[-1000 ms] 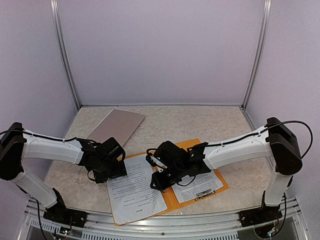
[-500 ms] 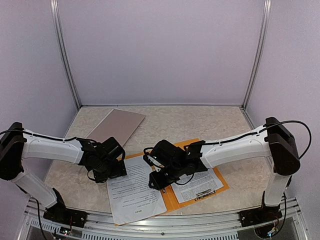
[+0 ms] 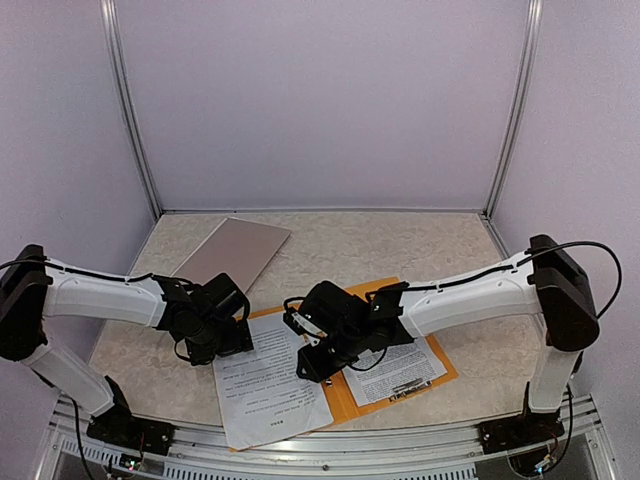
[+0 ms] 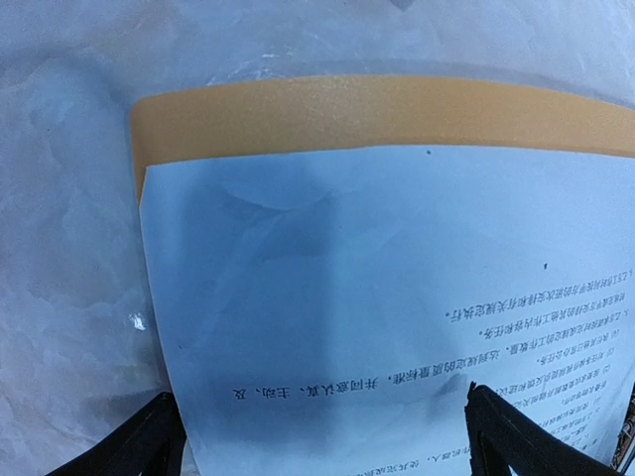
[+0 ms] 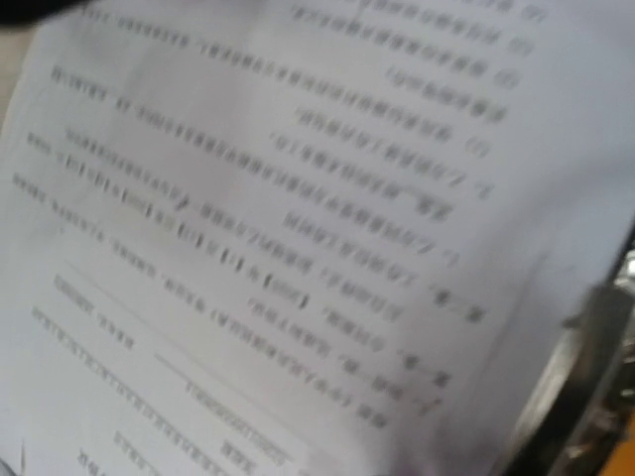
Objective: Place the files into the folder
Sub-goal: Adjust the file in the spring clip on the folder.
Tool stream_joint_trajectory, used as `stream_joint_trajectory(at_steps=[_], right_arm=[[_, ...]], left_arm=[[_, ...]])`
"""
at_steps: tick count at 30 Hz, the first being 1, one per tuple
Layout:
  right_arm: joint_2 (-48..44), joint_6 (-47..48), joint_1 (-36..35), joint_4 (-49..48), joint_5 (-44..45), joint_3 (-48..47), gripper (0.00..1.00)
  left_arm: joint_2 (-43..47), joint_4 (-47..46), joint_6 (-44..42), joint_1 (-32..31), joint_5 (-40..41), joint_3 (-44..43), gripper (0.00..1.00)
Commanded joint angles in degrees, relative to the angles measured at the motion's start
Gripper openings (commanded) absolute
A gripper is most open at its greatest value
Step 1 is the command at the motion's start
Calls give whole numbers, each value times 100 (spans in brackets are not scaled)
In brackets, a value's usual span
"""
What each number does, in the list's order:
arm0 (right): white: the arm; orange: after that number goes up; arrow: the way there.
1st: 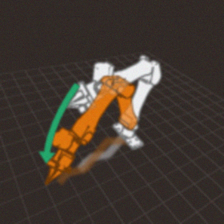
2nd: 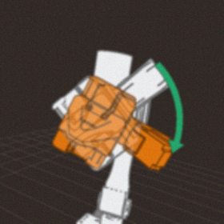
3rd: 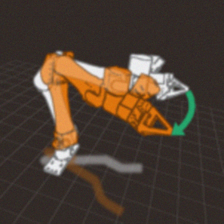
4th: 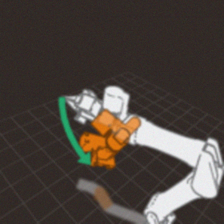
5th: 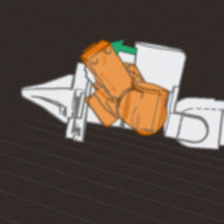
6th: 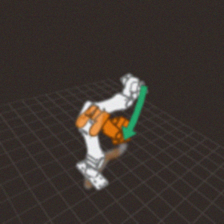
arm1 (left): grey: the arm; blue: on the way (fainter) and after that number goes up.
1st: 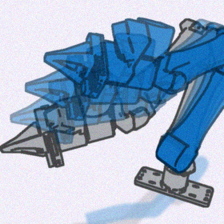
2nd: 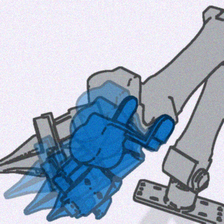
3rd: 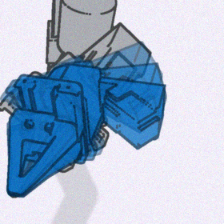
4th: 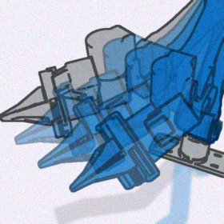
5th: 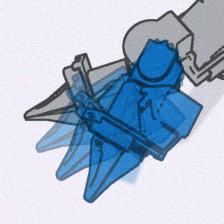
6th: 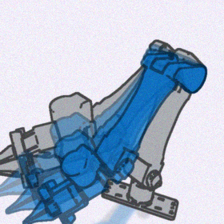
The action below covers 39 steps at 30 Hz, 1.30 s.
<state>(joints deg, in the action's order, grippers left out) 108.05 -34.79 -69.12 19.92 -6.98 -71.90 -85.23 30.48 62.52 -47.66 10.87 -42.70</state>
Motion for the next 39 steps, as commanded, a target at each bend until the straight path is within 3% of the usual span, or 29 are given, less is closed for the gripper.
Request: stream_joint_trajectory(at_steps=[1,17,39], right_arm=[[271,200,-190,146,-144,-78,21],[552,321,-255,647,254,-317,18],[735,136,-243,543,494,-450,17]], left_arm=[[36,107,-47,-4,11,-146,95],[33,146,-56,-61,64,-227,94],[39,261,-160,-83,205,-341,96]])
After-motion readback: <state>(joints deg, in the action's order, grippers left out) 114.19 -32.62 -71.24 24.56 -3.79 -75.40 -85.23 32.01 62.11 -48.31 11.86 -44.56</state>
